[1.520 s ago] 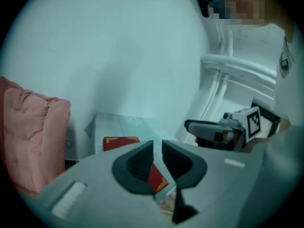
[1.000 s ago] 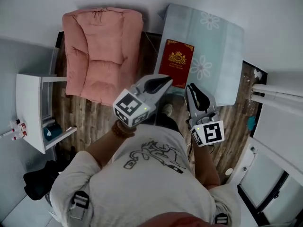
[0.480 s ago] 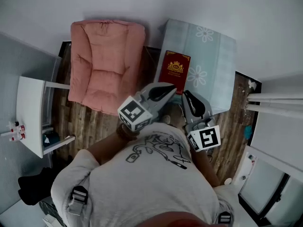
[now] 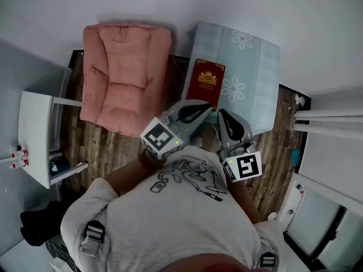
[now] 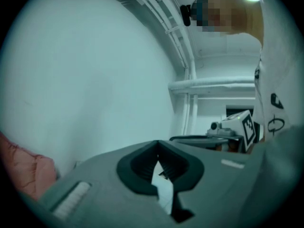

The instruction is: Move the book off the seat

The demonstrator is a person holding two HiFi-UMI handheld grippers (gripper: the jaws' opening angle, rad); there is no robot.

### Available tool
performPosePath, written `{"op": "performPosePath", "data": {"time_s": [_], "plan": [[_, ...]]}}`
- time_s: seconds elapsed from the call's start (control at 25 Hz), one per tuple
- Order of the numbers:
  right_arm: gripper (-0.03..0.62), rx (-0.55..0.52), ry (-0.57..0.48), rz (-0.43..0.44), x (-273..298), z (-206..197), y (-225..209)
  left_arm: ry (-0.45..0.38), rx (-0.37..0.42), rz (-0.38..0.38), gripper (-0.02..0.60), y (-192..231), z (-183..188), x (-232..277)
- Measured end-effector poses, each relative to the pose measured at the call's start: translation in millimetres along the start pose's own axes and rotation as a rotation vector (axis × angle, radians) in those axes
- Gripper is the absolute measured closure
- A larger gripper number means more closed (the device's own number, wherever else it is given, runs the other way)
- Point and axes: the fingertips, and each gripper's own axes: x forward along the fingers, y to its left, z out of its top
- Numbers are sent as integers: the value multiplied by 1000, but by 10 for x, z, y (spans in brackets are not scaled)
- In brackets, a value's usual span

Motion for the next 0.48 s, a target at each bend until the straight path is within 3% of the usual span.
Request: {"op": "performPosePath", "data": {"time_s": [0.48], "plan": [[587,-10,12,10,-39,-27,-43,-12,-15,15,580,-23,-34,56]]}}
